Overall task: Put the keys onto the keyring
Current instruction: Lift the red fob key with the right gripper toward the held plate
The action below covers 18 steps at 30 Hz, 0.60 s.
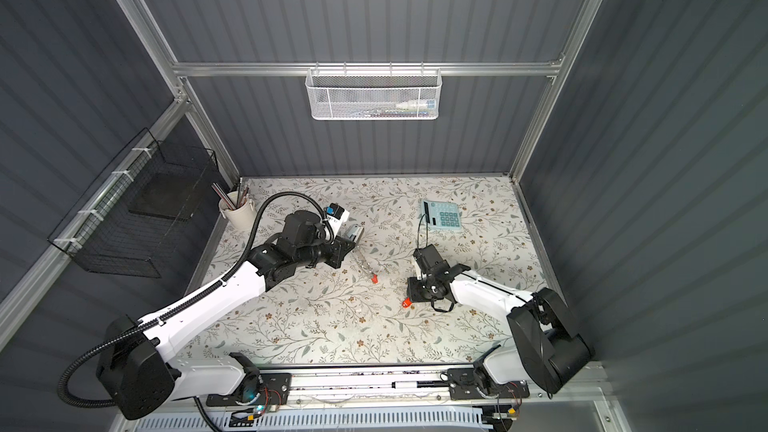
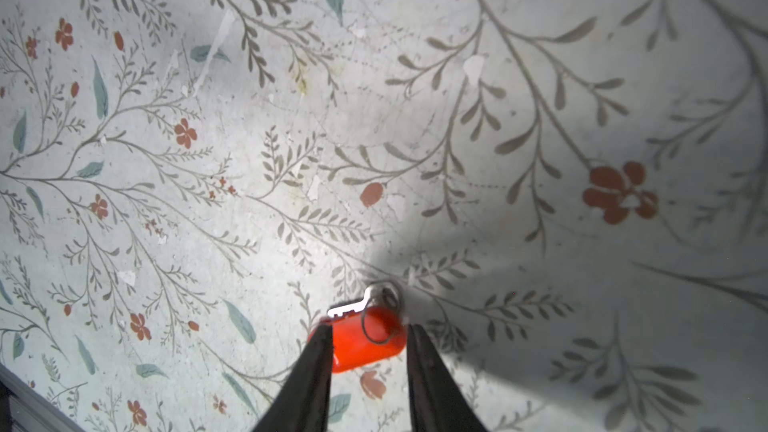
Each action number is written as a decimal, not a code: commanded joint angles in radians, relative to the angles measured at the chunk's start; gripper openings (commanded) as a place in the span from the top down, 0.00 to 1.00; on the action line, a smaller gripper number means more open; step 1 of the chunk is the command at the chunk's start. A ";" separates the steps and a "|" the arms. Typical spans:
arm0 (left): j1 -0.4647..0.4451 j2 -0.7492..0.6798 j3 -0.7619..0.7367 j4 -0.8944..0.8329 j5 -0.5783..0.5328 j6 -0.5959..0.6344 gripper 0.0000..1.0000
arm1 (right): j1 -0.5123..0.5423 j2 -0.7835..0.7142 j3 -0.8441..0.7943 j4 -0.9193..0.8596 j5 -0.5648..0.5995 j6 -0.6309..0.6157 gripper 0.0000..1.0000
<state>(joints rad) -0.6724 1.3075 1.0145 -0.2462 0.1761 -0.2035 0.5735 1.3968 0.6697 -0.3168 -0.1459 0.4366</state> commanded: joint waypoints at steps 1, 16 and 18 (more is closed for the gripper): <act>0.005 0.000 0.029 0.026 0.020 -0.004 1.00 | 0.018 0.029 0.043 -0.059 0.067 -0.020 0.69; 0.005 -0.008 0.029 0.021 0.017 -0.010 1.00 | 0.064 0.089 0.077 -0.099 0.145 -0.015 0.76; 0.005 -0.007 0.031 0.021 0.020 -0.008 1.00 | 0.063 0.092 0.077 -0.101 0.150 -0.014 0.78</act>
<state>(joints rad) -0.6724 1.3075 1.0145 -0.2462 0.1764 -0.2062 0.6338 1.4803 0.7242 -0.3832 -0.0284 0.4198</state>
